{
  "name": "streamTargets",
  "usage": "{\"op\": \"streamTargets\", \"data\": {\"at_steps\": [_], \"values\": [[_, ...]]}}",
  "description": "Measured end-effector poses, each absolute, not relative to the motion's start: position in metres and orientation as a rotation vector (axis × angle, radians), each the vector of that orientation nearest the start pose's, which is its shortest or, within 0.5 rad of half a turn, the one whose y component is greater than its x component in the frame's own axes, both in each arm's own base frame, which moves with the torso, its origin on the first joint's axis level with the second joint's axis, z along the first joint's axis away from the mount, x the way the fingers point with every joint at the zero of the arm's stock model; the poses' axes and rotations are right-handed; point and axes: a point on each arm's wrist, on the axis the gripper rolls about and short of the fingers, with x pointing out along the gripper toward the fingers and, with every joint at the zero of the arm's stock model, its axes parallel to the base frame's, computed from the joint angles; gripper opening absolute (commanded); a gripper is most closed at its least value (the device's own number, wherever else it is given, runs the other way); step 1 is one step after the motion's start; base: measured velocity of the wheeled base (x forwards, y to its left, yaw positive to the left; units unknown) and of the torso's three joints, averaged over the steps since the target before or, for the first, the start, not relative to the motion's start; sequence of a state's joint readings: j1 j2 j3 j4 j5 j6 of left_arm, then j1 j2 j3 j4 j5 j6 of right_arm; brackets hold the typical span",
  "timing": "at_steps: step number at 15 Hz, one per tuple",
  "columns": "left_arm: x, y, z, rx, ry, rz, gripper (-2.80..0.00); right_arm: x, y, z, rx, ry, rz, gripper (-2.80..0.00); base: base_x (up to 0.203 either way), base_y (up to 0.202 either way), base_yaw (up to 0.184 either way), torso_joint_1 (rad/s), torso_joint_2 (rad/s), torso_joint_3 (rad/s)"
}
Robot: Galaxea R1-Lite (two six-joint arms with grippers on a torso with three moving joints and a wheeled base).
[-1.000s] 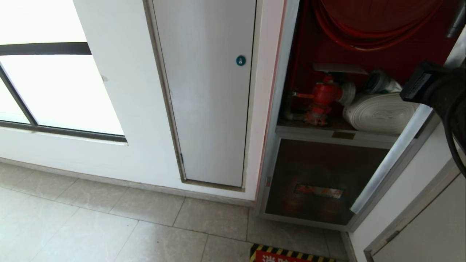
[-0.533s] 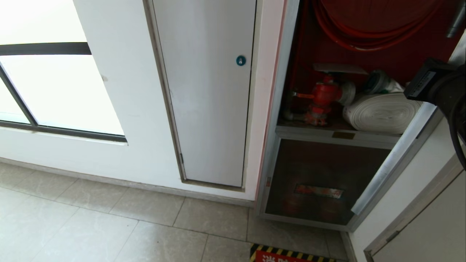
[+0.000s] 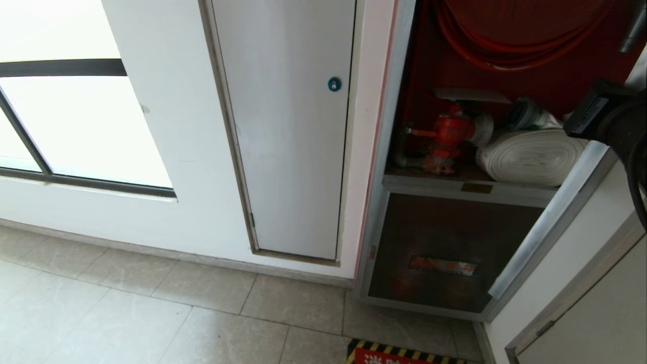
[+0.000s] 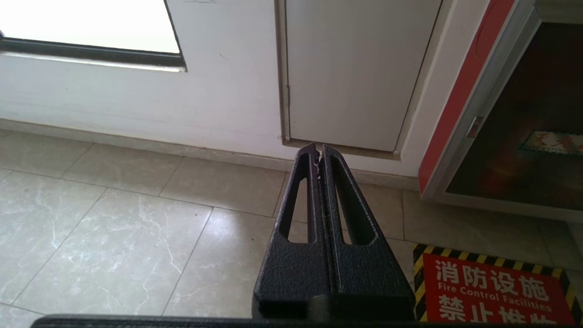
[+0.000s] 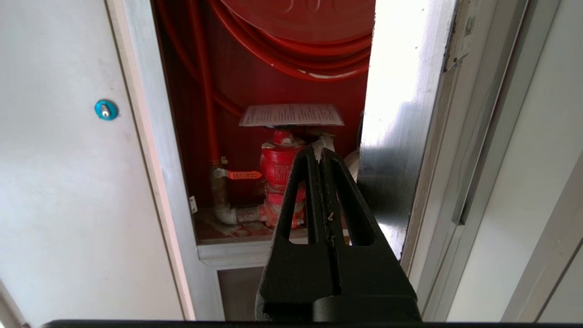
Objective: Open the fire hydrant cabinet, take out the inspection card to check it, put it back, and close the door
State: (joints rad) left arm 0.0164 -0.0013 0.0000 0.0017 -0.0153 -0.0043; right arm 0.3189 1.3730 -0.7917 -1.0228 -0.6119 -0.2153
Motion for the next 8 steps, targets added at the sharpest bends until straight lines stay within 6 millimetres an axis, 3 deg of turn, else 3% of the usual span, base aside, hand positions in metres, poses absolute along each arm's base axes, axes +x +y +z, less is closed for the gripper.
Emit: {"op": "streamTargets", "data": {"at_steps": [8], "values": [[-0.0229,-0.0007,0.0753,-0.004,0.000,0.001,-2.80,0.2102,0.0553,0.3039,-0.013,-0.363,-0.331,-2.80,0.000,0.000,0.000,0.000,0.00,0.000]]}}
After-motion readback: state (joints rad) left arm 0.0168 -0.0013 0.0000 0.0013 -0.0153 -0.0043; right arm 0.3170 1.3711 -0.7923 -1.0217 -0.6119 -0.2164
